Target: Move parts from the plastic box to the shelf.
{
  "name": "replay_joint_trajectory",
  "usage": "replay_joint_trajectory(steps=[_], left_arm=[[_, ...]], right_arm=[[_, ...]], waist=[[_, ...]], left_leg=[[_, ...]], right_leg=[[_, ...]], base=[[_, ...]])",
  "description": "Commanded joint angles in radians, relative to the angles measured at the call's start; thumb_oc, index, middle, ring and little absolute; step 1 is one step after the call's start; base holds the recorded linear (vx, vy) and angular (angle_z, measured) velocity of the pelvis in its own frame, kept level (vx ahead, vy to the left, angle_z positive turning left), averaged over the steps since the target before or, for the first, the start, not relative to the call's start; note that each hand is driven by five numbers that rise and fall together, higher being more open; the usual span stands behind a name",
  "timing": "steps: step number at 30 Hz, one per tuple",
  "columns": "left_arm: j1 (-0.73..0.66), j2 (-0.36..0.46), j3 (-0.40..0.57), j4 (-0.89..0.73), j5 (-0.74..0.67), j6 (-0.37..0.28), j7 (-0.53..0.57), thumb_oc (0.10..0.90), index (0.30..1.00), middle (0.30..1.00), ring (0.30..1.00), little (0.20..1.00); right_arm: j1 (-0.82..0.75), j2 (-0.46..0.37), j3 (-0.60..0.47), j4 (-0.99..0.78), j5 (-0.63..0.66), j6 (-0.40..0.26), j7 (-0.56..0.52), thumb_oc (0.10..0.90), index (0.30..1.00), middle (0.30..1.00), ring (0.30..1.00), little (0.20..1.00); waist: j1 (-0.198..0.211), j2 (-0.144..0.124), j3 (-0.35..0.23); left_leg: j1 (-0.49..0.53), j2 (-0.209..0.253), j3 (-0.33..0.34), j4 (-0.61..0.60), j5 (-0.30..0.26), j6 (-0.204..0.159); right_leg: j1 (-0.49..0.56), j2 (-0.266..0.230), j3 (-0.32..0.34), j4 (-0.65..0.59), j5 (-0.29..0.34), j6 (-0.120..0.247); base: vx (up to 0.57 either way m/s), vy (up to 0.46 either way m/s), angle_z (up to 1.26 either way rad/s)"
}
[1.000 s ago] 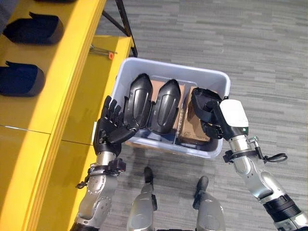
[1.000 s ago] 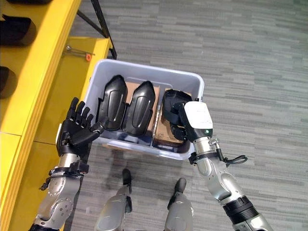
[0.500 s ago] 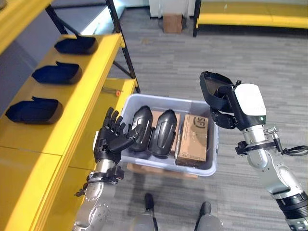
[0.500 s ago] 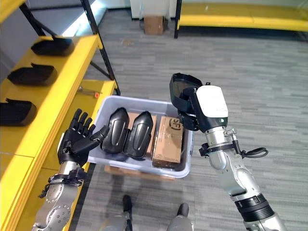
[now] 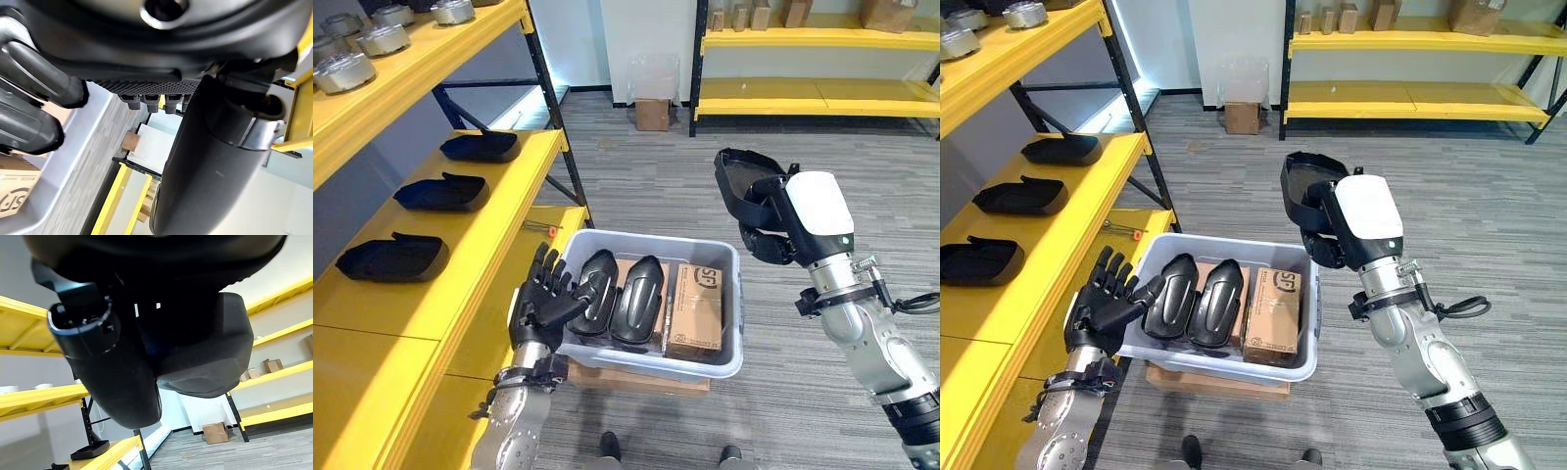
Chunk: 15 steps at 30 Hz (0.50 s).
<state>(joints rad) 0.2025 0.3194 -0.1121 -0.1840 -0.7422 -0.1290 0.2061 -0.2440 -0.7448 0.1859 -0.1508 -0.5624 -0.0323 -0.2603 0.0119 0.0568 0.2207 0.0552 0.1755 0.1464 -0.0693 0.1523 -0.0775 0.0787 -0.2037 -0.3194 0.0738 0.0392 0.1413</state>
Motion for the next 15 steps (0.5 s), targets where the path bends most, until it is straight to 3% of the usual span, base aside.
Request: replay_joint_trajectory(steps=[1,3,4,5,6,7,8,9,10,12,14,15], left_arm=[[-0.021,0.022,0.052,-0.061,-0.002,-0.067,-0.029,0.9,1.0,1.0,1.0,1.0],[-0.005,0.016,0.057,-0.063,-0.007,-0.071,-0.027,0.9,1.0,1.0,1.0,1.0],[-0.005,0.016,0.057,-0.063,-0.007,-0.071,-0.027,0.9,1.0,1.0,1.0,1.0],[-0.001,0.011,0.051,-0.06,-0.01,-0.073,-0.024,0.9,1.0,1.0,1.0,1.0],[-0.003,0.01,0.051,-0.06,-0.01,-0.073,-0.023,0.9,1.0,1.0,1.0,1.0],[-0.014,0.01,0.038,-0.055,-0.015,-0.073,-0.025,0.9,1.0,1.0,1.0,1.0],[-0.029,0.013,0.026,-0.035,-0.018,-0.072,-0.027,0.9,1.0,1.0,1.0,1.0],[-0.039,0.017,0.018,-0.025,-0.023,-0.067,-0.034,0.9,1.0,1.0,1.0,1.0],[-0.04,0.018,0.017,-0.024,-0.024,-0.068,-0.034,0.9,1.0,1.0,1.0,1.0],[-0.053,0.016,0.007,-0.027,-0.029,-0.062,-0.053,0.9,1.0,1.0,1.0,1.0],[-0.061,0.018,0.002,-0.03,-0.033,-0.062,-0.056,0.9,1.0,1.0,1.0,1.0],[-0.075,0.018,-0.01,-0.038,-0.043,-0.061,-0.059,0.9,1.0,1.0,1.0,1.0]], right_arm=[[-0.207,-0.024,0.01,-0.032,0.038,-0.051,-0.089,0.4,0.3,0.3,0.3,0.3],[-0.22,-0.013,0.013,-0.036,0.047,-0.059,-0.109,0.4,0.3,0.3,0.3,0.3],[-0.222,-0.013,0.014,-0.035,0.047,-0.06,-0.11,0.4,0.3,0.3,0.3,0.3],[-0.244,-0.012,0.022,-0.037,0.057,-0.067,-0.122,0.4,0.3,0.3,0.3,0.3],[-0.246,-0.012,0.024,-0.035,0.057,-0.068,-0.123,0.4,0.3,0.3,0.3,0.3],[-0.255,-0.022,0.025,-0.028,0.06,-0.064,-0.133,0.4,0.3,0.3,0.3,0.3],[-0.242,-0.03,0.006,-0.038,0.052,-0.061,-0.15,0.4,0.3,0.3,0.3,0.3],[-0.233,-0.033,-0.001,-0.042,0.044,-0.057,-0.157,0.4,0.3,0.3,0.3,0.3],[-0.232,-0.033,-0.002,-0.043,0.043,-0.057,-0.156,0.4,0.3,0.3,0.3,0.3],[-0.201,-0.038,-0.022,-0.063,0.024,-0.053,-0.168,0.4,0.3,0.3,0.3,0.3],[-0.188,-0.042,-0.035,-0.063,0.027,-0.052,-0.175,0.4,0.3,0.3,0.3,0.3],[-0.167,-0.054,-0.058,-0.073,0.019,-0.048,-0.179,0.4,0.3,0.3,0.3,0.3]], waist=[[0.035,-0.032,-0.093],[0.051,-0.024,-0.069],[0.046,-0.022,-0.07],[0.062,-0.013,-0.046],[0.057,-0.01,-0.048],[0.063,-0.005,-0.028],[0.054,-0.017,-0.012],[0.043,-0.024,-0.007],[0.043,-0.024,-0.008],[0.018,-0.032,-0.013],[0.01,-0.029,-0.014],[-0.008,-0.016,-0.032]], left_leg=[[0.015,0.085,-0.022,0.048,-0.022,-0.048],[-0.019,0.11,-0.055,0.049,0.051,-0.075],[-0.022,0.113,-0.06,0.048,0.054,-0.078],[-0.056,0.114,-0.09,0.022,0.113,-0.097],[-0.064,0.115,-0.096,0.02,0.119,-0.097],[-0.114,0.104,-0.094,0.005,0.171,-0.105],[-0.158,0.107,-0.022,0.052,0.181,-0.1],[-0.168,0.122,0.029,0.094,0.169,-0.096],[-0.173,0.122,0.027,0.101,0.165,-0.096],[-0.112,0.172,0.059,0.219,0.077,-0.106],[-0.092,0.193,0.082,0.225,0.057,-0.108],[-0.02,0.206,0.146,0.164,0.003,-0.112]], right_leg=[[-0.006,0.066,0.046,0.082,-0.165,-0.042],[0.001,0.112,0.044,0.05,-0.165,-0.069],[0.002,0.116,0.039,0.044,-0.163,-0.071],[-0.008,0.133,0.022,0.027,-0.165,-0.08],[-0.011,0.135,0.017,0.023,-0.159,-0.081],[-0.021,0.133,-0.018,0.013,-0.156,-0.091],[-0.026,0.112,-0.062,0.001,-0.146,-0.096],[-0.032,0.1,-0.088,-0.003,-0.14,-0.101],[-0.033,0.1,-0.089,-0.003,-0.14,-0.101],[-0.03,0.064,-0.124,-0.001,-0.138,-0.097],[-0.025,0.054,-0.149,0.011,-0.145,-0.093],[-0.021,0.025,-0.197,0.038,-0.145,-0.074]], base=[[-0.16,-0.21,0.03],[-0.17,-0.204,0.03],[-0.23,-0.187,0.17],[-0.17,-0.111,0.32],[-0.33,-0.151,0.91],[-0.32,-0.134,0.87],[-0.4,-0.171,0.82],[-0.24,-0.121,1.02],[-0.16,-0.051,1.81],[-0.1,-0.004,1.66],[-0.03,0.068,0.99],[0.01,0.146,1.17]])
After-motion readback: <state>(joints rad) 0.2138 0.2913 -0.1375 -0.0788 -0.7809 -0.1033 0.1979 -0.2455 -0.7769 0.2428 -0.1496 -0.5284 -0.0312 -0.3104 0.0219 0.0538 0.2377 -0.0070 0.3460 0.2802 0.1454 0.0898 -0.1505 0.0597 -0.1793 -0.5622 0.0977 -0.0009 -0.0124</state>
